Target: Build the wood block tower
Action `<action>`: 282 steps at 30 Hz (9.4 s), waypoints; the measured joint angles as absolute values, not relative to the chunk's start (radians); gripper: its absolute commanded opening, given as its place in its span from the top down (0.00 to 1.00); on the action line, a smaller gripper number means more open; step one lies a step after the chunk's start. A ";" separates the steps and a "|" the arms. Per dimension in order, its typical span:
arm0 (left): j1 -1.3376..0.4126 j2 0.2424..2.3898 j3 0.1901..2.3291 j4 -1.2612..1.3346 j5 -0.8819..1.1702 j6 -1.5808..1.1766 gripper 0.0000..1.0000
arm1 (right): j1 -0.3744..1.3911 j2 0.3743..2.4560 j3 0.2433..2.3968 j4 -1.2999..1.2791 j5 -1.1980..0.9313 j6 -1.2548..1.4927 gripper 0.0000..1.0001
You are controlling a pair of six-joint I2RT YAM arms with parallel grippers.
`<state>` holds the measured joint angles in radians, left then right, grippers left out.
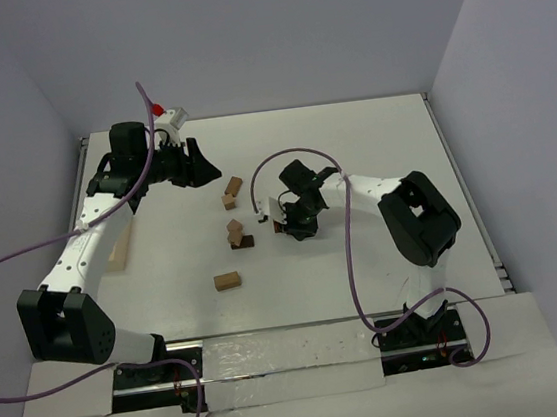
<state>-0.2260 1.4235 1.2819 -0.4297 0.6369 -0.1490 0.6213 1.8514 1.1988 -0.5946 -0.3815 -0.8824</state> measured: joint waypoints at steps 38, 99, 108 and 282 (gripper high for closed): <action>-0.226 1.424 1.283 -0.430 0.643 -0.149 0.41 | 0.631 1.855 1.199 -0.583 -0.363 -0.855 0.52; -0.186 1.906 1.789 -0.849 0.561 0.839 0.31 | 0.485 1.391 1.172 -0.752 -0.645 -0.598 0.26; -0.237 2.108 1.849 -0.804 0.525 1.186 0.01 | 0.347 1.390 1.158 -0.726 -0.716 -0.484 0.23; -0.370 1.637 0.959 -0.558 0.064 0.065 0.76 | 0.323 1.437 1.071 -0.560 -0.723 -0.278 0.00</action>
<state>-0.3703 1.6365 0.9592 -0.5579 0.0639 0.0648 0.3229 1.4372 1.0709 -0.5605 -0.7227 -0.2783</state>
